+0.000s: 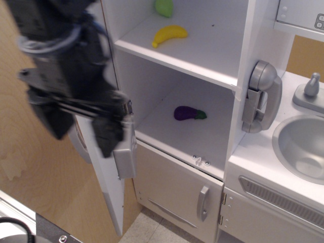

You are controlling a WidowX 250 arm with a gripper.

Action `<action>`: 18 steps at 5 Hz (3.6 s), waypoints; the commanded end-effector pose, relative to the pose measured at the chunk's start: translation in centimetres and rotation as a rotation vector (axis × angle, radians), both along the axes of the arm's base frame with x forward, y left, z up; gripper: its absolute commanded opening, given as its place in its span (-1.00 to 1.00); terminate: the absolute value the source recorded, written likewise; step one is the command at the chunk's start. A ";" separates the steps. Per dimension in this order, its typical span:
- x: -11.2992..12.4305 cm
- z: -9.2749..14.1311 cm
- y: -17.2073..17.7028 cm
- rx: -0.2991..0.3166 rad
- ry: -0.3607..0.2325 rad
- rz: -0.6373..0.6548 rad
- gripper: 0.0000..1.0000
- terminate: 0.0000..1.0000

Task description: Close fridge

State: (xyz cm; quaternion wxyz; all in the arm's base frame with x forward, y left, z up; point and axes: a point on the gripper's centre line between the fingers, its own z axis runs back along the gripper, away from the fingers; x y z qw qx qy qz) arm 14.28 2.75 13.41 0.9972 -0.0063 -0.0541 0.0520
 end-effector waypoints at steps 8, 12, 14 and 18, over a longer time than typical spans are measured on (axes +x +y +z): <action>9.4 -0.3 4.5 -0.027 0.014 -0.386 1.00 -1.00; 16.1 -0.1 0.3 -0.030 -0.118 0.026 1.00 -1.00; 16.9 -0.4 -1.7 -0.055 -0.115 0.061 1.00 -1.00; 20.0 -0.6 -1.5 -0.094 -0.124 0.174 1.00 -1.00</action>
